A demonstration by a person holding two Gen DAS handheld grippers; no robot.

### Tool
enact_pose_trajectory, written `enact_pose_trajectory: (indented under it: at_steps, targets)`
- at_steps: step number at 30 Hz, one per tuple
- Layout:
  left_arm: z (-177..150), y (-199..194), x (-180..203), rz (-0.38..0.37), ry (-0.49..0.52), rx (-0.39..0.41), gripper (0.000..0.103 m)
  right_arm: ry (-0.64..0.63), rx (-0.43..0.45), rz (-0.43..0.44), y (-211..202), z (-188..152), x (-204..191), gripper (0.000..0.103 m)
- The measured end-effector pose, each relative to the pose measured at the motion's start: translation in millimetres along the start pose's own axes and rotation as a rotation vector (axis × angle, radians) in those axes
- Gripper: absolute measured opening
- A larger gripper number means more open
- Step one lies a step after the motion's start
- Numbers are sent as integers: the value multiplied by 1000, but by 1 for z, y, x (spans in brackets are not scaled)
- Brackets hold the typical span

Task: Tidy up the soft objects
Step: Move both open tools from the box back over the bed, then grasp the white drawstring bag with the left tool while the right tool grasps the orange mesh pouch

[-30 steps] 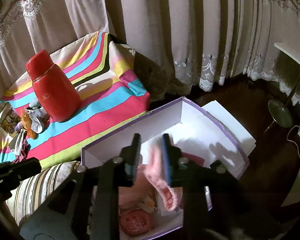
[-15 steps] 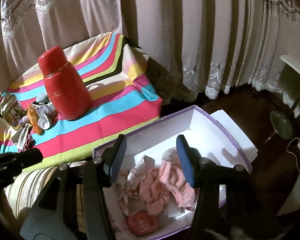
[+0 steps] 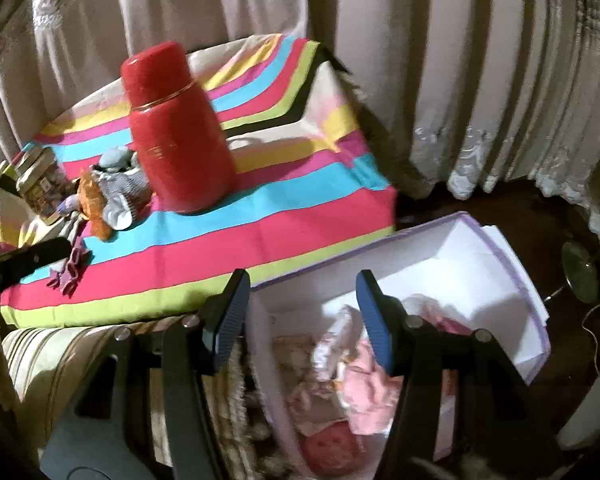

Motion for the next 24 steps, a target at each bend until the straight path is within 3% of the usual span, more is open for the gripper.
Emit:
enact_pose_trajectory:
  at_steps: [11, 24]
  targets:
    - [13, -21, -112, 137, -152, 31, 10, -88, -30, 77, 18, 7, -76, 59]
    - [10, -23, -210, 249, -280, 26, 10, -150, -33, 130, 41, 19, -136, 59]
Point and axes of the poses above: each gripper's, at about its wrist camera, not at the fingertips, and y roughly the way its jaws point, x to its right, z to its top, the point moved 9 cm from there along y, roughly the way its jaws point, and after that the axes turned 9 degrees about -z, right-handed, at the moved point
